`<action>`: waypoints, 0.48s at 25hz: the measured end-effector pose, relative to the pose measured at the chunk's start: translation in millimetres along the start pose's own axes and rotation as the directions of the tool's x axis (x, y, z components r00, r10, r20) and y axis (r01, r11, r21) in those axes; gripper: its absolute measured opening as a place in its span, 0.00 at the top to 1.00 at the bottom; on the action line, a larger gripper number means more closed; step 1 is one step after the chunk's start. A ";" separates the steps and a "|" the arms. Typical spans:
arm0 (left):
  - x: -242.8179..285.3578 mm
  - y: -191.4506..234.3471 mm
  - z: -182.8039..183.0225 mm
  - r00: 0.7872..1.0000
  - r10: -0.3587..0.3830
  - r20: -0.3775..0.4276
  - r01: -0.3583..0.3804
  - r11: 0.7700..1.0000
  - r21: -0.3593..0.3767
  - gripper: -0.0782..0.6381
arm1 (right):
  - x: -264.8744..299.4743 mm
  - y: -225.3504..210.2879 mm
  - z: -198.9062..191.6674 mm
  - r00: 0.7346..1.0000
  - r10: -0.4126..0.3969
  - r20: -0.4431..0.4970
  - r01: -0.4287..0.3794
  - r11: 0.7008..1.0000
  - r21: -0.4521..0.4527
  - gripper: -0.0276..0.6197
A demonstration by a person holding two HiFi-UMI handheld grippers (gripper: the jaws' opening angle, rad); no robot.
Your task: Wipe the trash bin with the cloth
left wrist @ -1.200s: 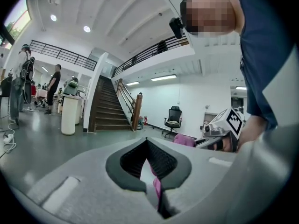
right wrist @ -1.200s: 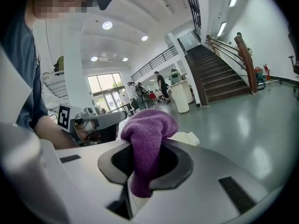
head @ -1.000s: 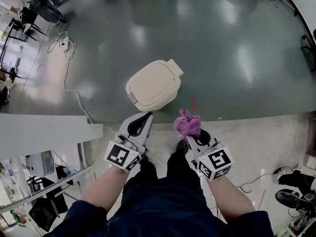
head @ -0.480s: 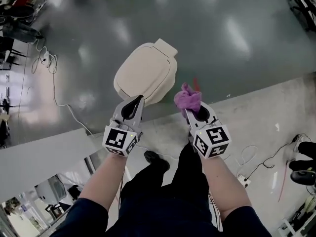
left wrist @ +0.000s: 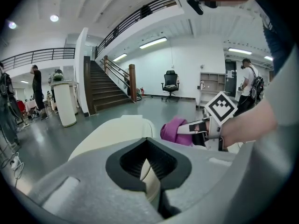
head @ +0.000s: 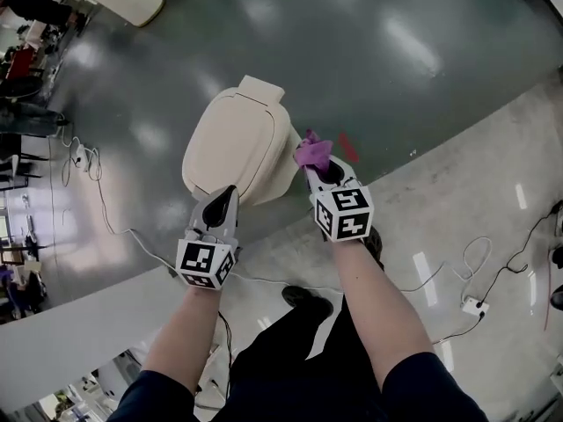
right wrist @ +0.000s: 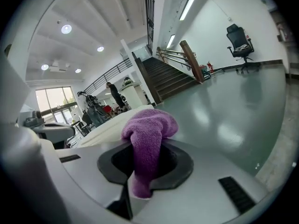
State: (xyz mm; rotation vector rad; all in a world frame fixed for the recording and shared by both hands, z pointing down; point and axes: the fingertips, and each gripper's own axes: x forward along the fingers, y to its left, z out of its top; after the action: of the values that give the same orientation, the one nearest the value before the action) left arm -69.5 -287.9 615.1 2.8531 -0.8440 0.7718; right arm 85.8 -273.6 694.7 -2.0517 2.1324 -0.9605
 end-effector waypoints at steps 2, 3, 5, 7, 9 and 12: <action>4.7 -2.8 -6.1 1.000 -0.001 -0.015 0.001 1.000 0.001 0.91 | 17.0 -3.3 -8.4 1.000 0.009 0.004 -0.009 1.000 0.022 0.84; 6.6 -4.3 -8.8 1.000 -0.002 -0.021 0.002 1.000 -0.001 0.91 | 23.5 -4.2 -12.3 1.000 0.018 0.010 -0.018 0.999 0.039 0.84; 9.3 -5.7 -14.5 1.000 0.000 -0.031 0.000 1.000 -0.003 0.91 | 34.1 -4.6 -18.6 0.999 0.036 0.031 -0.038 0.997 0.072 0.84; 13.0 -4.5 -20.3 0.999 0.005 -0.042 -0.005 1.000 0.001 0.91 | 44.8 -5.2 -23.4 0.998 0.049 0.050 -0.053 0.995 0.089 0.84; 17.1 -3.1 -26.6 0.998 0.010 -0.056 -0.010 1.000 0.004 0.91 | 54.4 -5.4 -28.1 0.996 0.061 0.059 -0.066 0.994 0.092 0.84; 17.4 -3.0 -31.9 0.998 0.017 -0.062 -0.016 1.000 0.012 0.91 | 62.4 -3.3 -36.2 0.995 0.078 0.058 -0.083 0.994 0.077 0.84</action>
State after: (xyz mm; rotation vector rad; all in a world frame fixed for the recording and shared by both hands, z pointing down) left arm -69.5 -287.5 651.6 2.8194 -0.8591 0.8654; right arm 65.2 -315.8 749.6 -1.9175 2.0970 -0.9514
